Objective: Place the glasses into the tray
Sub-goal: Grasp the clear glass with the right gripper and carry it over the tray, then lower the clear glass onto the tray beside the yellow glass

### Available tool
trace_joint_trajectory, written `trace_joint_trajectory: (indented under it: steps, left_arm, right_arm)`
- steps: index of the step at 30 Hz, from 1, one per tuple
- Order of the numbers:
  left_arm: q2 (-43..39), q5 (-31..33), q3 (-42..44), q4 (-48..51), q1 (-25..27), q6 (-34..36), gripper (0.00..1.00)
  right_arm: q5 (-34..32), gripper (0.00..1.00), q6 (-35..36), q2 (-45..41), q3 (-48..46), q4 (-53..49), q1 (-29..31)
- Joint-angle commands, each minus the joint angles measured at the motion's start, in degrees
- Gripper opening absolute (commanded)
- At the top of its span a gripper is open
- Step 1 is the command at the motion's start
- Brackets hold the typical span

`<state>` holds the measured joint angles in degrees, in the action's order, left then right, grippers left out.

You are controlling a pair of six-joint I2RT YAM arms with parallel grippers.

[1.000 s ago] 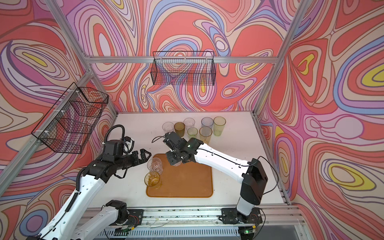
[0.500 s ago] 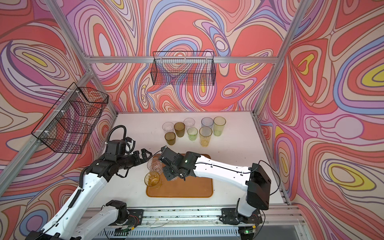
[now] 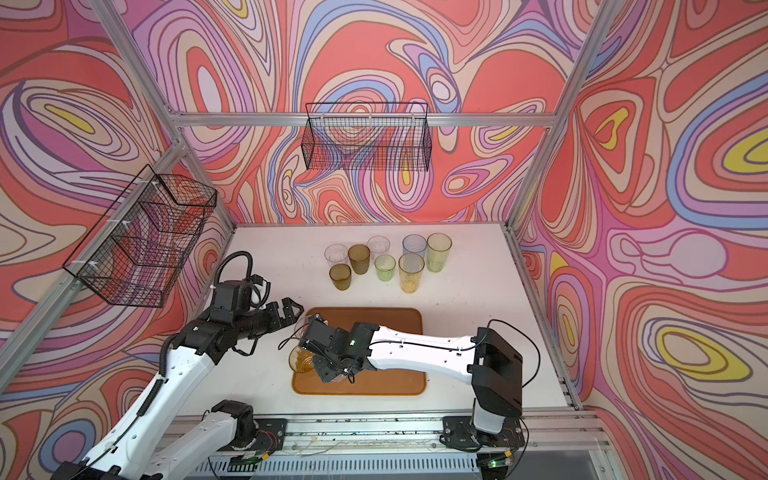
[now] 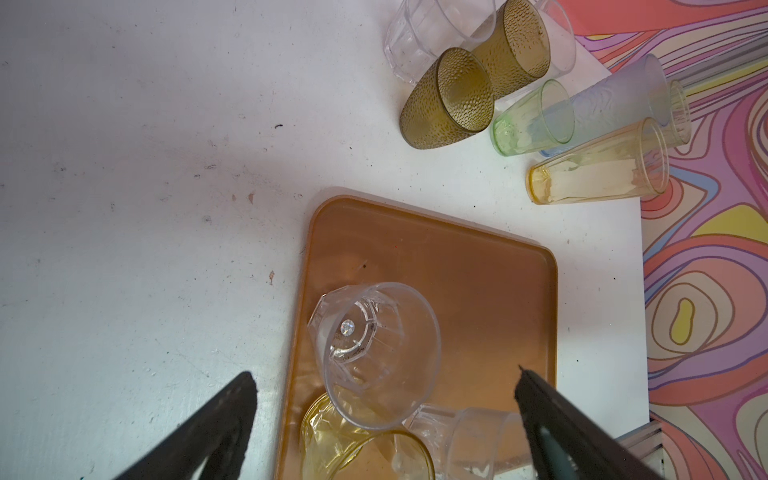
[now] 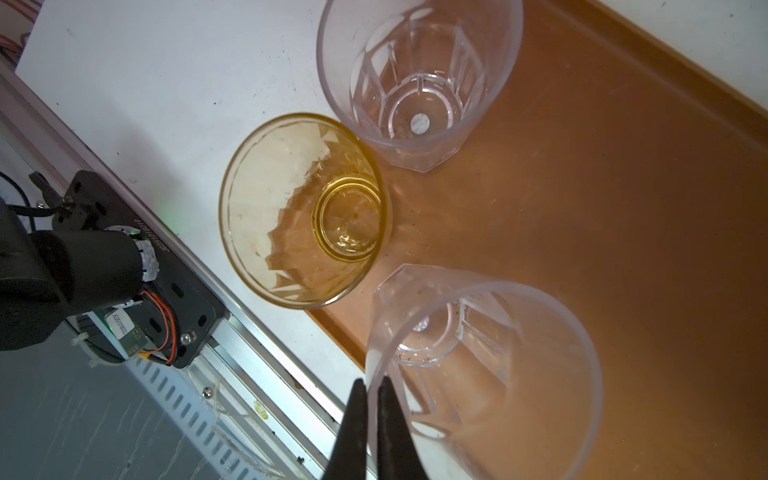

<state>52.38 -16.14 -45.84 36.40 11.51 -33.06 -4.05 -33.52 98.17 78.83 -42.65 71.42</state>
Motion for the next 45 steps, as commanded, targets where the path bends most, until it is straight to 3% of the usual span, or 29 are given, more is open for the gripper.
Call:
trace_joint_trajectory:
  steps: [1, 18, 35, 39, 45]
  left_arm:
    - [-1.0, 0.9, 0.7, -0.5, -0.5, -0.2, 1.00]
    - [-0.6, 1.3, 0.9, -0.5, -0.5, -0.2, 1.00]
    - [-0.6, 1.5, 1.0, -0.5, -0.5, 0.0, 1.00]
    - [-0.6, 1.5, 0.9, -0.4, -0.5, 0.0, 1.00]
    - [-0.7, 1.5, 0.8, -0.4, -0.5, 0.0, 1.00]
  right_arm:
    - [-0.3, 0.00, -1.2, 0.3, -0.9, 2.0, 0.3]
    - [-4.8, 0.00, -0.5, 3.0, 0.0, 1.2, 0.5]
    - [-3.6, 0.00, -0.4, 5.5, 1.9, 0.7, 0.4]
    - [-3.6, 0.04, -0.5, 5.2, 2.2, 0.5, 0.4]
    - [-4.0, 0.00, -0.5, 4.8, 2.2, 0.4, 0.4]
